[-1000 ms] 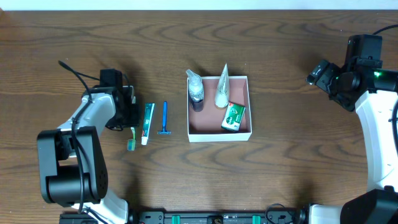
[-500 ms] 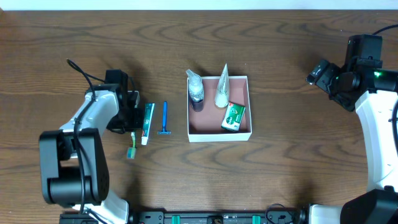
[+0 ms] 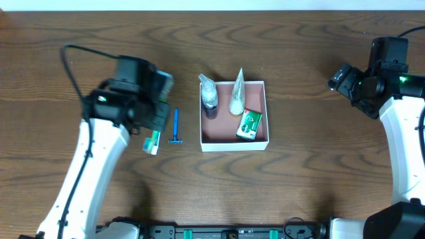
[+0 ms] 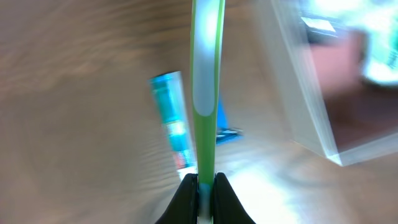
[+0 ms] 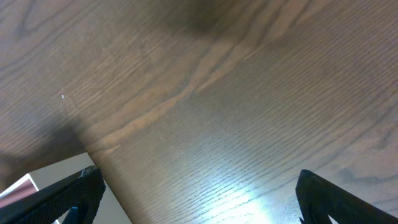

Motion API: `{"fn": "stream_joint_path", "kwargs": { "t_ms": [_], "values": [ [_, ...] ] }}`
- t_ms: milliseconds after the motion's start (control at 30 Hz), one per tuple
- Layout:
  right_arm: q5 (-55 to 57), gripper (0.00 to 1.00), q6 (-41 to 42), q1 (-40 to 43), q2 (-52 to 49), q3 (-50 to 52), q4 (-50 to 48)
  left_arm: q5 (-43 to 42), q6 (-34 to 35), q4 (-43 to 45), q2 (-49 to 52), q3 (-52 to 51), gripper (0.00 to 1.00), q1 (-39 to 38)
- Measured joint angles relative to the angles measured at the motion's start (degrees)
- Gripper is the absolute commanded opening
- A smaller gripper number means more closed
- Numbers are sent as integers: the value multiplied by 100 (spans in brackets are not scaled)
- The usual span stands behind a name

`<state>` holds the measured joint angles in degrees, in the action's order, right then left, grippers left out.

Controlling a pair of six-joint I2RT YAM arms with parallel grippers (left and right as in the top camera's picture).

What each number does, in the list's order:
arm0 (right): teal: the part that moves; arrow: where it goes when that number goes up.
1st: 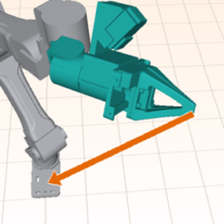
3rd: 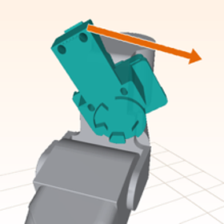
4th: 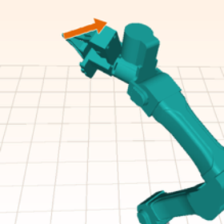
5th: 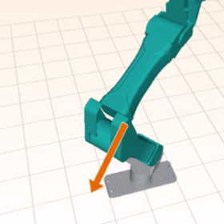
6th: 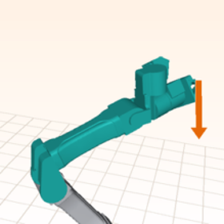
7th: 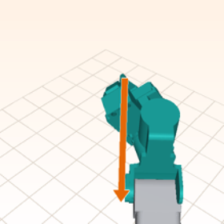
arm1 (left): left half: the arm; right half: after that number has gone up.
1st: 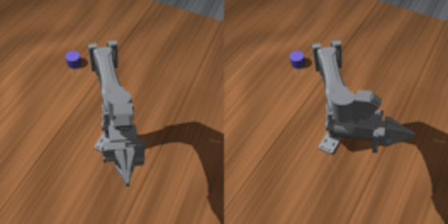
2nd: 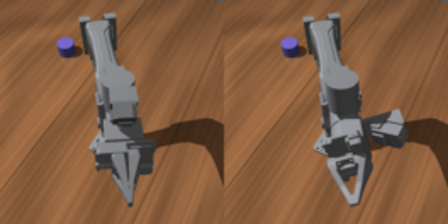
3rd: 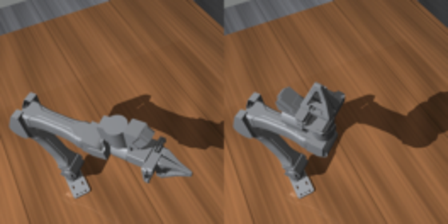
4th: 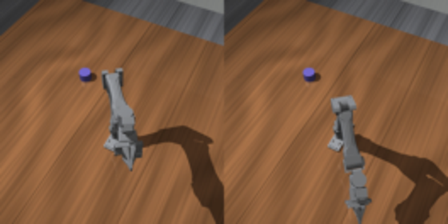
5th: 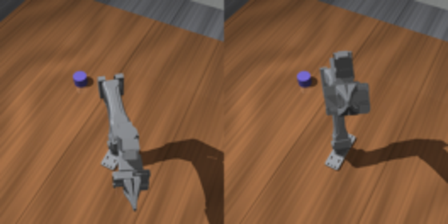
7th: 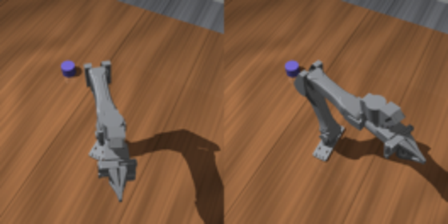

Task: Pack container
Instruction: 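Carry the toothbrush with the left gripper into the box and release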

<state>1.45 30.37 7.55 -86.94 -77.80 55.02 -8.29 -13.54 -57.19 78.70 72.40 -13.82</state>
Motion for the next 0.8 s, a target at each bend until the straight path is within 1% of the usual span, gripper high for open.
{"fn": "stream_joint_path", "kwargs": {
  "t_ms": [33,200,267,367,400,500,667,733,800],
  "values": [
    [2,99,0,0,0,0,4,-68,-173,-2,-17,0,6,-177],
    [0,99,0,0,0,0,2,-302,-1631,157,68,-2,6,-1344],
    [2,99,0,0,0,0,2,-354,-2253,435,184,-2,6,-1784],
    [0,99,0,0,0,0,2,-385,-2957,968,468,0,6,-2251],
    [2,99,0,0,0,0,2,-396,-3156,1150,603,-2,9,-2374],
    [0,99,0,0,0,0,2,-402,-3508,1641,1012,-2,11,-2579],
    [0,99,0,0,0,0,0,-398,-3845,2081,1700,-2,11,-2643],
    [2,99,0,0,0,0,0,-391,-3921,2142,1891,-2,17,-2643],
    [0,99,0,0,0,0,0,-372,-3945,2144,2028,-2,27,-2643]
  ]
}}
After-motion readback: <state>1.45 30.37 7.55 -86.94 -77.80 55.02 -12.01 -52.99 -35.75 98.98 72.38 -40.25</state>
